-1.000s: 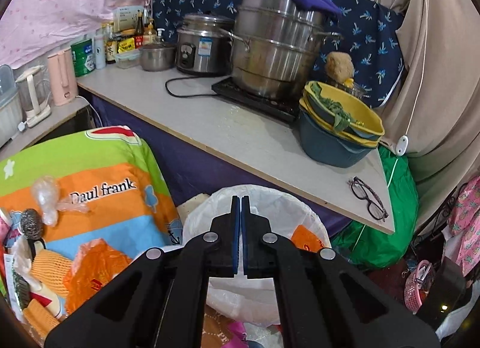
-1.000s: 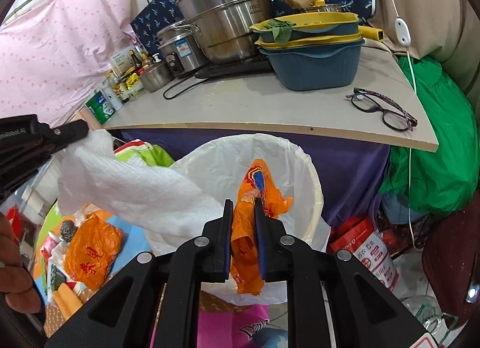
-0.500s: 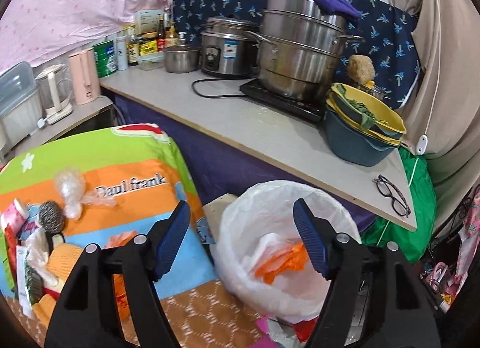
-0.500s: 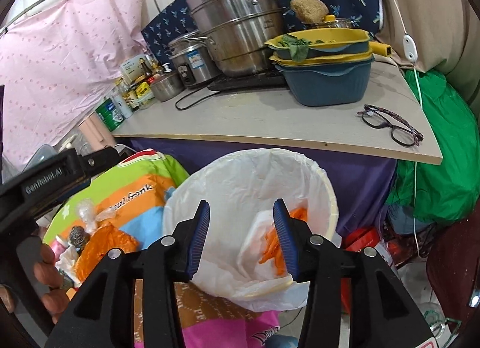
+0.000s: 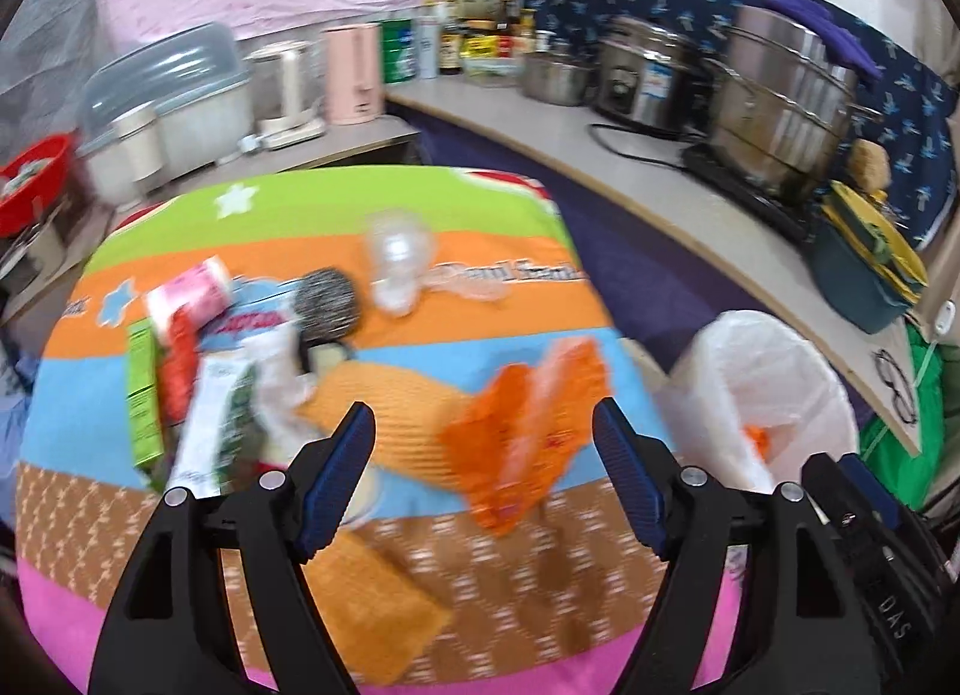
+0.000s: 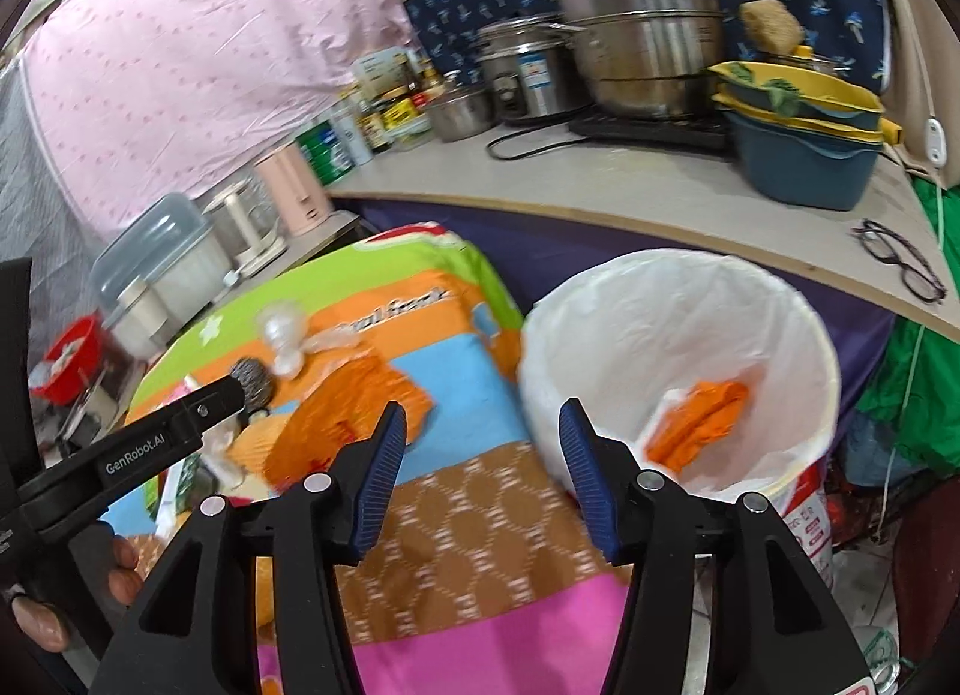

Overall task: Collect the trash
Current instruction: 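Reach the right tool back to the second orange bag and grasp it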

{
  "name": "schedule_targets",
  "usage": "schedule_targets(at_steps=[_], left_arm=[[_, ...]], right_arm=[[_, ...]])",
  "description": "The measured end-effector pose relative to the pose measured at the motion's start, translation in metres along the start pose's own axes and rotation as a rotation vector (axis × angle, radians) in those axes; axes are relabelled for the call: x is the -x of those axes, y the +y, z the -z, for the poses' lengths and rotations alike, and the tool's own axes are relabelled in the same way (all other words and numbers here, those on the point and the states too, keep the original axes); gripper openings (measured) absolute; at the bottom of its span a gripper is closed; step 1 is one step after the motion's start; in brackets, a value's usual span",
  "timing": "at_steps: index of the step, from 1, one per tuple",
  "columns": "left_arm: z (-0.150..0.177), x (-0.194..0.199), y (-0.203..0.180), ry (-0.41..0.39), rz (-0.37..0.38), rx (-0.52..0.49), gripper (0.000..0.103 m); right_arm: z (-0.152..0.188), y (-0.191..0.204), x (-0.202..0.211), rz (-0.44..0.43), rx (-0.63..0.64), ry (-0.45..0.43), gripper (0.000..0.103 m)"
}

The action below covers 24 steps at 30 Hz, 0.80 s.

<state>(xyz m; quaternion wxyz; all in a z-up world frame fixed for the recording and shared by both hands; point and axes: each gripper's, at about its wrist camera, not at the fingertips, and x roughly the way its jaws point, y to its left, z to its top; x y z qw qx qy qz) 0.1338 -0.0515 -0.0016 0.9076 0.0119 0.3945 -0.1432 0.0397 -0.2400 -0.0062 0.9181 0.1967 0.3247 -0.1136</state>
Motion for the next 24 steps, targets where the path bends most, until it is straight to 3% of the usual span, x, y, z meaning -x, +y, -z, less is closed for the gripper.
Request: schedule_targets(at_steps=[5, 12, 24], left_arm=[[0.020, 0.006, 0.052, 0.023, -0.079, 0.060, 0.077], [0.043, 0.007, 0.107, 0.076, -0.118, 0.166, 0.079], [0.076, 0.004, 0.123, 0.140, -0.102, 0.217, 0.083]], right_arm=[[0.017, 0.040, -0.017, -0.034, 0.058, 0.053, 0.057], [0.037, 0.086, -0.044, -0.073, 0.128, 0.127, 0.057], [0.043, 0.111, -0.088, -0.070, 0.144, 0.174, 0.060]])
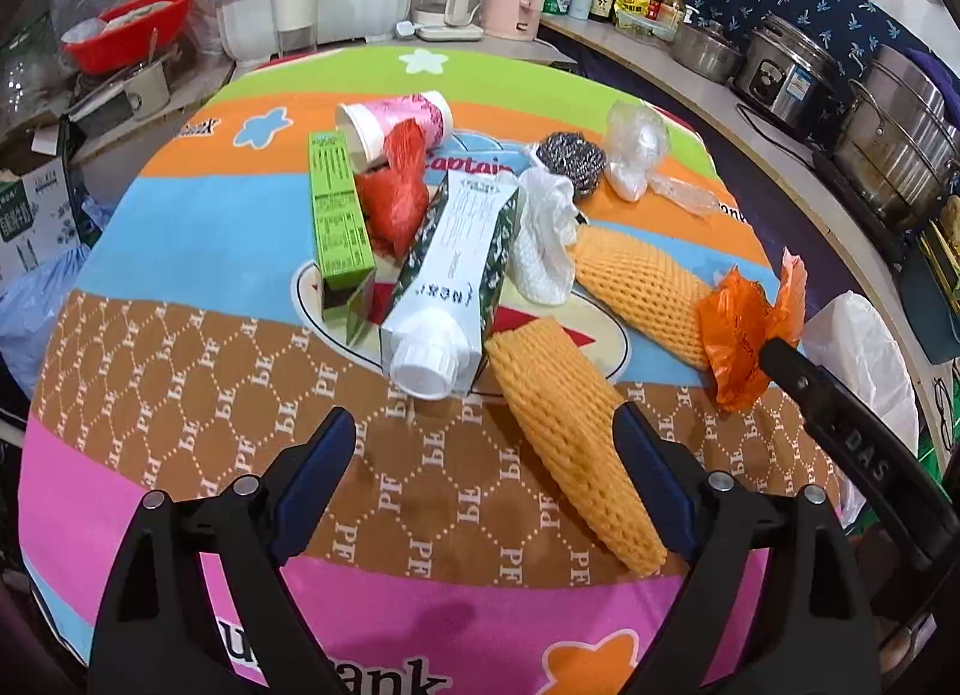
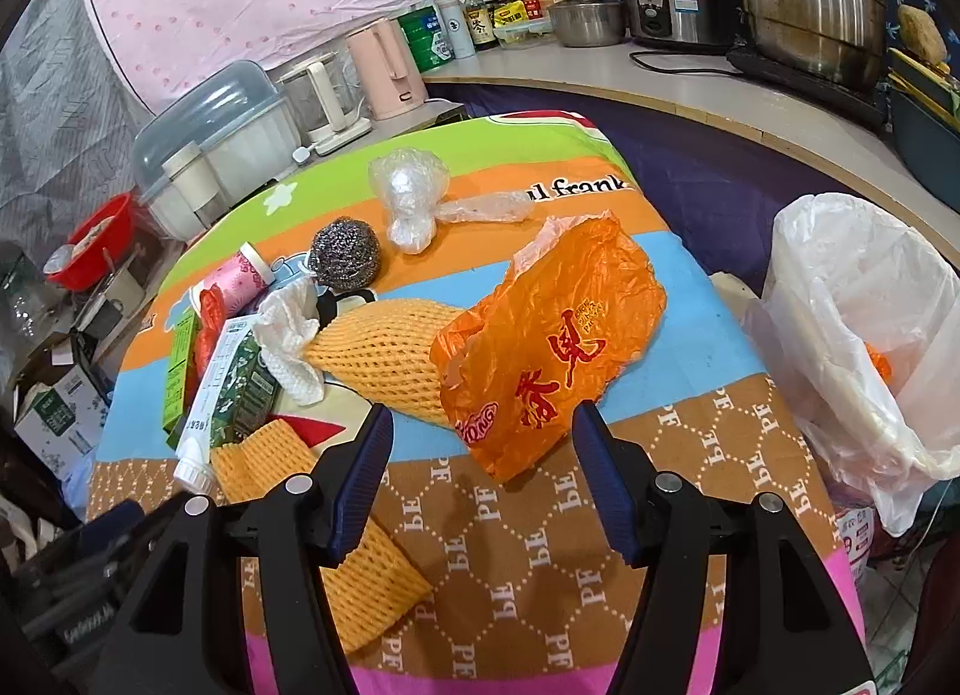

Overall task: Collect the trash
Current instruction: 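Reach the right tool back to the second orange bag and grasp it, then grasp the orange foam net with the left tool while the right tool carries the bag to the bin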

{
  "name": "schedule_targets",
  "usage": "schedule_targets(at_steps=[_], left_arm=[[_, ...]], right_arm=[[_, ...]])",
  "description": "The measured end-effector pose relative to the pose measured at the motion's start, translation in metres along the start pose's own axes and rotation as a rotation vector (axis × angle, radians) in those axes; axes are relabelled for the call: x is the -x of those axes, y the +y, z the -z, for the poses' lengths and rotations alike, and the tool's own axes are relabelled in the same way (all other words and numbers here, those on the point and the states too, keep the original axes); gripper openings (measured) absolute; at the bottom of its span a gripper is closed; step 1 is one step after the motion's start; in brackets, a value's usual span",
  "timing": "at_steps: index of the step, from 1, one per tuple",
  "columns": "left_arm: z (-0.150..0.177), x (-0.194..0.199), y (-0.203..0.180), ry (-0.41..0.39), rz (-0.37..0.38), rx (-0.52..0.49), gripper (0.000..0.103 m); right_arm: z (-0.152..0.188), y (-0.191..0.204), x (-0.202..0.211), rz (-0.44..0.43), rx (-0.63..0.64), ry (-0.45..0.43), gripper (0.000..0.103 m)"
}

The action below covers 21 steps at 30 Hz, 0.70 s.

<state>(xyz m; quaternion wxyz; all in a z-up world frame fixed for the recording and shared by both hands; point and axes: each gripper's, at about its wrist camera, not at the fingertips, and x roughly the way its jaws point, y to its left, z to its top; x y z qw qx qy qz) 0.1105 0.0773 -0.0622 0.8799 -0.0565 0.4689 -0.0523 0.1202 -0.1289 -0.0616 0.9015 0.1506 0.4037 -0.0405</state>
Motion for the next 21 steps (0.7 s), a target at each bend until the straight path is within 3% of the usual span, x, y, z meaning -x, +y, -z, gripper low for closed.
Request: schedule_targets(at_steps=[5, 7, 9, 13, 21], left_arm=[[0.006, -0.007, -0.003, 0.023, 0.018, 0.011, 0.088], [0.008, -0.011, -0.006, 0.037, 0.020, 0.008, 0.088], [0.009, -0.015, -0.009, 0.047, 0.019, 0.007, 0.088], [0.012, -0.024, -0.013, 0.066, 0.019, 0.013, 0.088], [0.010, -0.038, -0.026, 0.057, 0.010, -0.004, 0.088]], right_arm=[[-0.003, 0.000, -0.012, 0.021, 0.005, 0.012, 0.058], [-0.003, 0.000, -0.017, 0.028, 0.009, 0.022, 0.048], [-0.003, -0.001, -0.021, 0.039, 0.015, 0.032, 0.032], [0.001, -0.003, -0.021, 0.053, 0.035, 0.023, 0.019], [0.003, -0.017, -0.002, 0.074, 0.018, -0.016, 0.012]])
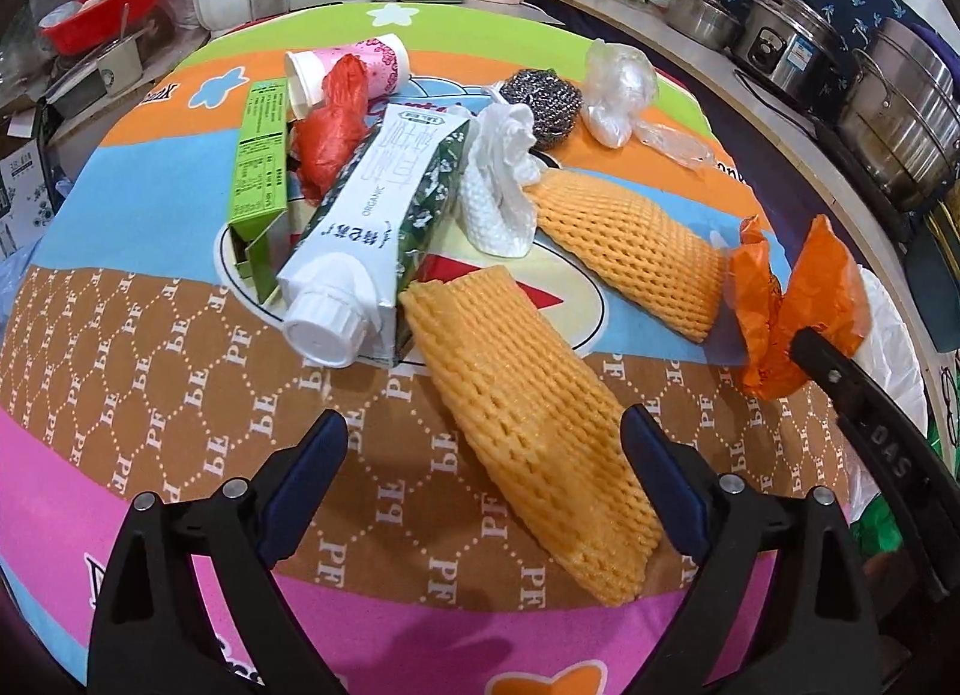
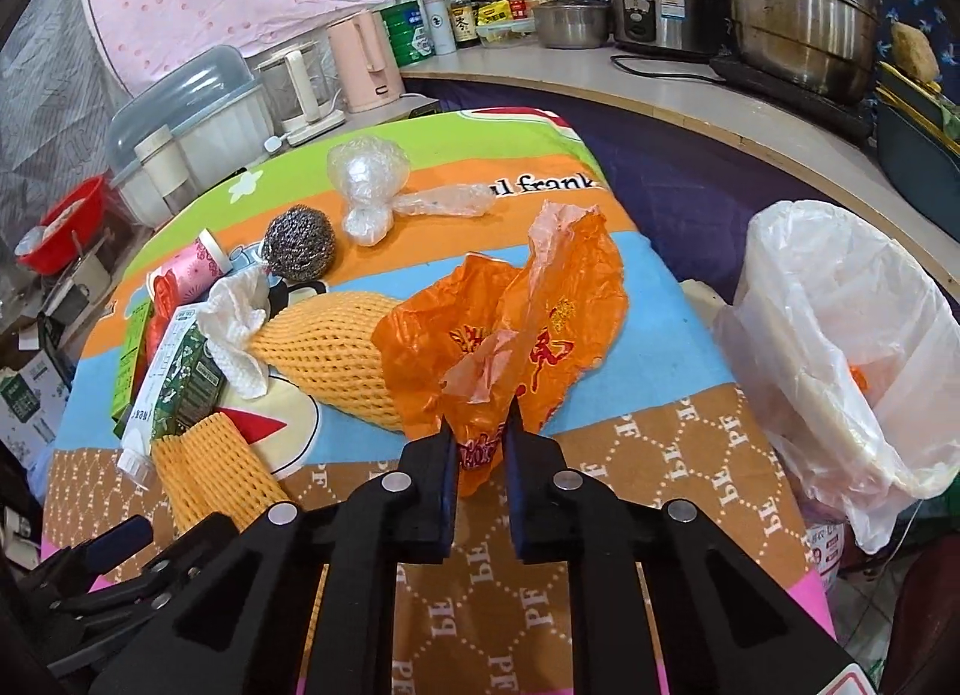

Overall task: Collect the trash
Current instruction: 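Grasp the orange foam net with the left tool while the right tool carries the bag to the bin, then release the orange bag and the foam net into the bin with both tools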

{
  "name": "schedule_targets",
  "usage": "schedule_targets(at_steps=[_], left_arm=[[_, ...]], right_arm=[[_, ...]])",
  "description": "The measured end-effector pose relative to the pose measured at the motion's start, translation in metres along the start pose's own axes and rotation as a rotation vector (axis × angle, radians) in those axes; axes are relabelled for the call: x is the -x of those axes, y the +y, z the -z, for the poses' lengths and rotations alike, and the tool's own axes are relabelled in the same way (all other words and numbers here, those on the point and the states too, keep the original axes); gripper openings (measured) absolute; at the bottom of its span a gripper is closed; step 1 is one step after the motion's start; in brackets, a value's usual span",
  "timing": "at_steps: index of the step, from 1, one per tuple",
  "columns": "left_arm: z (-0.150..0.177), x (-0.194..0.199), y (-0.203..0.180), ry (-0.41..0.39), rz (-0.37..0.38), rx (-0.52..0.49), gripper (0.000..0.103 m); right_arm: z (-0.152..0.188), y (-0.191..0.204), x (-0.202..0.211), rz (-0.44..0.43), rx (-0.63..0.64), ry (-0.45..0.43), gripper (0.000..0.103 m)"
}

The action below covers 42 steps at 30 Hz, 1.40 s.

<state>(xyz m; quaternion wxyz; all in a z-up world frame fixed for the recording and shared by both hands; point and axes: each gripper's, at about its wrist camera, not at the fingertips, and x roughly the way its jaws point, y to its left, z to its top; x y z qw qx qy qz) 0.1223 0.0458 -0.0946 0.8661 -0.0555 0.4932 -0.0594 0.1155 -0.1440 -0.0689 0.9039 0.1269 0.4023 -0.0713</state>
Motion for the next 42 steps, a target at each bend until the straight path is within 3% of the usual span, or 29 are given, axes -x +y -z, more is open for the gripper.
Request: schedule_targets(at_steps=[4, 8, 12, 15, 30, 42], left_arm=[[0.000, -0.005, -0.006, -0.006, -0.011, -0.021, 0.078], [0.002, -0.012, -0.012, 0.016, -0.008, -0.041, 0.057], [0.004, -0.013, -0.018, 0.023, -0.008, -0.071, 0.028], [0.004, -0.007, -0.024, 0.004, 0.000, -0.092, 0.015], [-0.007, 0.050, -0.077, -0.074, 0.158, -0.183, 0.011], [-0.015, 0.086, -0.186, -0.167, 0.302, -0.388, 0.011]], right_arm=[[0.001, -0.011, 0.013, -0.005, -0.022, -0.018, 0.012], [0.001, -0.019, 0.027, -0.009, -0.040, -0.039, 0.012], [0.002, -0.027, 0.041, -0.011, -0.057, -0.063, 0.012], [0.003, -0.034, 0.050, -0.006, -0.068, -0.079, 0.012], [0.002, -0.102, 0.094, 0.077, -0.184, -0.169, 0.012], [0.012, -0.195, 0.111, 0.173, -0.359, -0.214, 0.012]])
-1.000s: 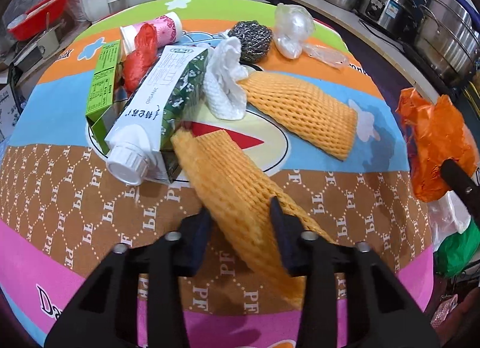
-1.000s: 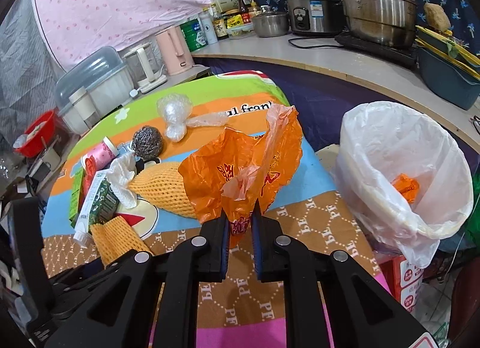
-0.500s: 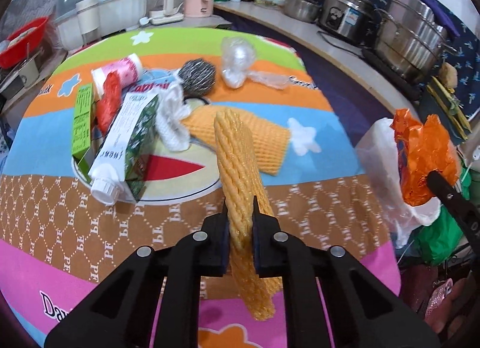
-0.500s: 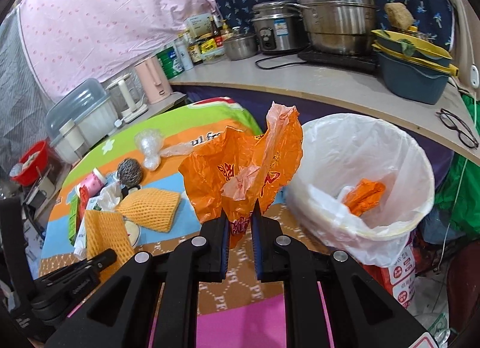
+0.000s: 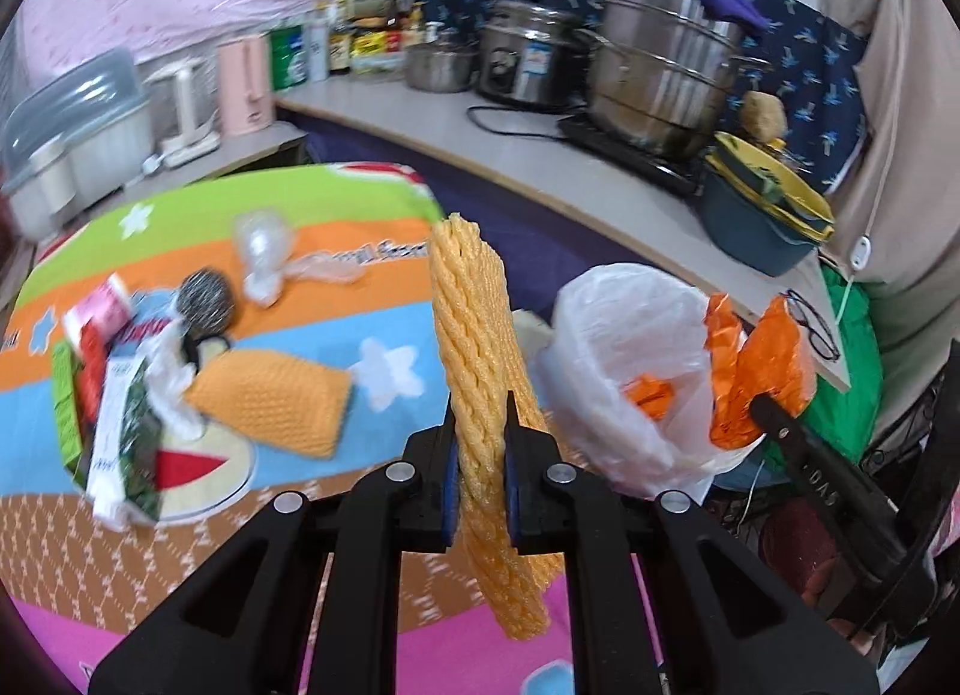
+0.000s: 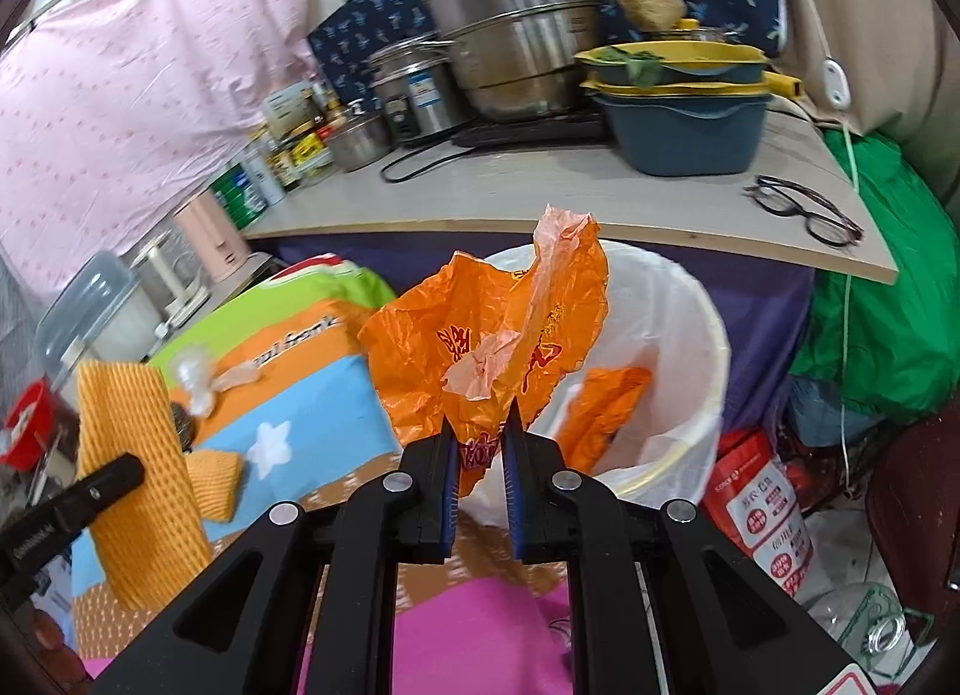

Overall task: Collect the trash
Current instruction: 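Release the orange bag and the foam net into the bin with both tools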

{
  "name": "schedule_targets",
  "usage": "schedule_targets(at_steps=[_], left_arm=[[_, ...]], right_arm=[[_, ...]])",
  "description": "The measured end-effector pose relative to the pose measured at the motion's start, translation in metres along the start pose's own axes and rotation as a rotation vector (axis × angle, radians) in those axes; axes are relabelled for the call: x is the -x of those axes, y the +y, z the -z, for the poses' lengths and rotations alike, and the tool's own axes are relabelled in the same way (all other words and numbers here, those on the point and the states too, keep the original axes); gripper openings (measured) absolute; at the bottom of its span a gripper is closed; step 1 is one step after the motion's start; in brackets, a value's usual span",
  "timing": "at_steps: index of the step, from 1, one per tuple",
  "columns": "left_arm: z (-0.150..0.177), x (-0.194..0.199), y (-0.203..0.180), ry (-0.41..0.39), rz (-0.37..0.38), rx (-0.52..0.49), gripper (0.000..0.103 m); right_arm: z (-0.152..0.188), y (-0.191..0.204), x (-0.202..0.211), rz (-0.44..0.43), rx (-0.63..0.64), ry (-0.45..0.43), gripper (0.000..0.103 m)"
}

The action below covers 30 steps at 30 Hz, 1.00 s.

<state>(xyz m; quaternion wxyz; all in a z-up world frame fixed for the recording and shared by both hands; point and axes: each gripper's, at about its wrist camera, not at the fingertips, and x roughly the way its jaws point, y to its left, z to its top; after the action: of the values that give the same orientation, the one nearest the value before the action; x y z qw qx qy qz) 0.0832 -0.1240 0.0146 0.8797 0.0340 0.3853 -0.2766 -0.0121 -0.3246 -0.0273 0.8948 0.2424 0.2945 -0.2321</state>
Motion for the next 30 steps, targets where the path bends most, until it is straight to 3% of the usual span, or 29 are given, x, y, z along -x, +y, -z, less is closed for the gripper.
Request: schedule_targets(at_steps=[12, 27, 30], left_arm=[[-0.031, -0.045, -0.092, -0.014, 0.100, -0.151, 0.011], [-0.032, -0.112, -0.126, 0.046, 0.121, -0.220, 0.012], [-0.032, -0.120, -0.125, 0.071, 0.128, -0.209, 0.018]], right_arm=[[-0.011, -0.042, -0.020, 0.024, -0.075, 0.018, 0.012], [-0.015, -0.052, -0.047, 0.029, -0.086, 0.049, 0.013], [-0.016, -0.054, -0.049, 0.040, -0.106, 0.041, 0.019]])
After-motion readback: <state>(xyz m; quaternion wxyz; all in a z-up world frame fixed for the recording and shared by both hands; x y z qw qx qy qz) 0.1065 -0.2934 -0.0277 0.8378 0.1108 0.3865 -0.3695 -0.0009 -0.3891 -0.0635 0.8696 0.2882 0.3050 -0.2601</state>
